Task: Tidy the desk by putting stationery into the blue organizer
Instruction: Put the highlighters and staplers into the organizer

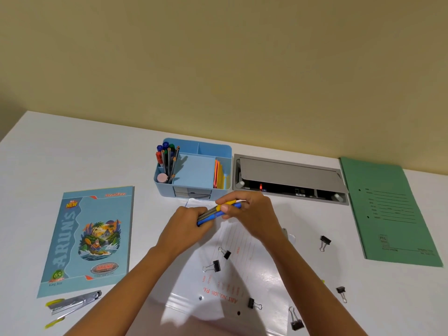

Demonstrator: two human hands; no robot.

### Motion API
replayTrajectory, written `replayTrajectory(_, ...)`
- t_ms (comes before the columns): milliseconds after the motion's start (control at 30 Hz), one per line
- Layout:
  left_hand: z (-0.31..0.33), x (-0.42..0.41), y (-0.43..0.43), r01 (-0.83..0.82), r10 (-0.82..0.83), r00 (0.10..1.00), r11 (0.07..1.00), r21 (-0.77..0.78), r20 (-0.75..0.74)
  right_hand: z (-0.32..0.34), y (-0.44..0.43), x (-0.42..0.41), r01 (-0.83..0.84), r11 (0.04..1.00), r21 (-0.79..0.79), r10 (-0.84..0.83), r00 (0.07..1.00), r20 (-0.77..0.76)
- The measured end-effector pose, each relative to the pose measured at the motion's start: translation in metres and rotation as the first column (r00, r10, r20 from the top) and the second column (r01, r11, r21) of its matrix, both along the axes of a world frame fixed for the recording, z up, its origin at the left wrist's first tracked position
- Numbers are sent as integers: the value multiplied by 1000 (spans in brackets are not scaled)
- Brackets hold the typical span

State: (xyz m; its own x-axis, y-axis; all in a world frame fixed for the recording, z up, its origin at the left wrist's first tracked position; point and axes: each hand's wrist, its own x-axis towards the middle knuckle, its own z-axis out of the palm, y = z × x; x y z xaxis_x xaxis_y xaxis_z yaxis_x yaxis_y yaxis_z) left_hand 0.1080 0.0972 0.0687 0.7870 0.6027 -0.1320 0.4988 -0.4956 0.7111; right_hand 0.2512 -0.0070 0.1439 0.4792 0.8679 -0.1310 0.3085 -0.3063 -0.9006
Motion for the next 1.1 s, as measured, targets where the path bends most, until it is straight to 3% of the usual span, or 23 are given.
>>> replayTrajectory(100, 0, 3, 1, -53, 53, 994, 999, -6, 93, 8, 8, 9, 2, 1000, 12, -3, 997, 83)
replayTrajectory(200, -2, 4, -2, -194, 256, 929, 952, -239, 267, 17, 19, 26, 68, 998, 10, -69, 986, 150)
replayTrajectory(267, -10, 1, -9, -270, 362, 892, 907, -323, 270, 24, 27, 42, 144, 989, 29, -146, 986, 78)
replayTrajectory(367, -29, -10, -19, -303, 378, 908, 890, -341, 180, 29, 42, 60, 271, 952, 145, -278, 960, 35)
replayTrajectory(467, -46, -20, -27, -286, 295, 953, 950, -122, 66, 27, 56, 68, 371, 889, 269, -417, 899, 134)
replayTrajectory(600, -70, -23, -29, -266, 286, 947, 953, 143, -148, 21, 85, 75, 391, 878, 276, -454, 863, 221)
replayTrajectory(700, -84, -23, -29, -159, 213, 915, 971, 178, -344, 19, 116, 73, 322, 914, 247, -389, 870, 303)
replayTrajectory(900, -92, -26, -28, -20, 132, 894, 967, 254, -429, 16, 173, 61, 13, 994, 111, -65, 874, 482)
replayTrajectory(1100, -105, -28, -30, -15, 152, 884, 954, 299, -442, 4, 205, 52, -221, 967, -126, 249, 719, 649)
